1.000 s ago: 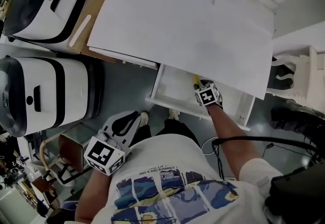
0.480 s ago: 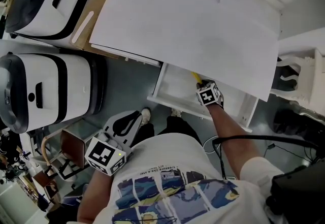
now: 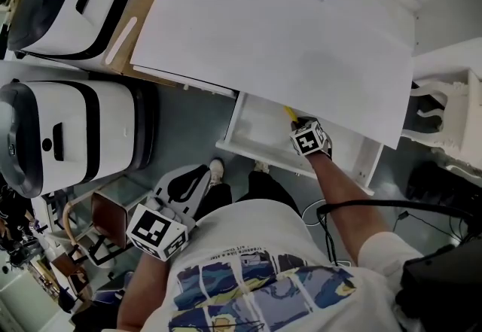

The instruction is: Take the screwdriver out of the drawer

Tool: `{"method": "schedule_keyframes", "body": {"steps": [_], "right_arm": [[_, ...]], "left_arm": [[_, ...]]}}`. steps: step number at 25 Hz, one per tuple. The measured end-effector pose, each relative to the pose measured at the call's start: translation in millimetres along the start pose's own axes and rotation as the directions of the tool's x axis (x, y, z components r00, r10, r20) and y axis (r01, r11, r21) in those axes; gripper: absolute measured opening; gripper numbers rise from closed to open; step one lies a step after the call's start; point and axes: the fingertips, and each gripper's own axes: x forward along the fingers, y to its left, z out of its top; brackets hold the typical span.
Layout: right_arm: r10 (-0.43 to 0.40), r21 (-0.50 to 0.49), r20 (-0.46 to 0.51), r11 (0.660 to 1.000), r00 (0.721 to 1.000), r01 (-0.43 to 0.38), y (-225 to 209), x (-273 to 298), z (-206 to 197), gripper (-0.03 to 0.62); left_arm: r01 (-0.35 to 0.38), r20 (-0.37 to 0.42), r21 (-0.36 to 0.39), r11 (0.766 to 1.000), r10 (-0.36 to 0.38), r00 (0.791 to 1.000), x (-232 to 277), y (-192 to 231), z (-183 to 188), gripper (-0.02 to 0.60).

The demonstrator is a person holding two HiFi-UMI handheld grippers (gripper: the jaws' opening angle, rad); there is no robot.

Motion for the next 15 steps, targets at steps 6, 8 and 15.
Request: {"method": "schedule_keyframes", "body": {"steps": [6, 8, 15], "right_arm": [[0.035, -0.024, -0.01, 0.999, 0.999, -0.036, 7.9, -5.9, -2.0, 0.095], [0.037, -0.032, -0.013, 0.999, 0.999, -0.038, 10.7, -9.2, -2.6, 0.094], [0.035, -0.1, -0.009, 0.994, 0.999, -0.035, 20.9, -32.9, 2.5, 0.094]], "left_arm": [[0.005, 0.02, 0.012, 1.0, -0.005, 1.0, -3.5, -2.3, 1.5, 0.015], [0.009, 0.031, 0.019, 1.0, -0.009, 0.999, -6.6, -0.9, 2.0, 0.015], [0.042, 0.083, 0.048, 0.998, -0.046, 0.996, -22.3, -1.5, 3.1, 0.016]]}}
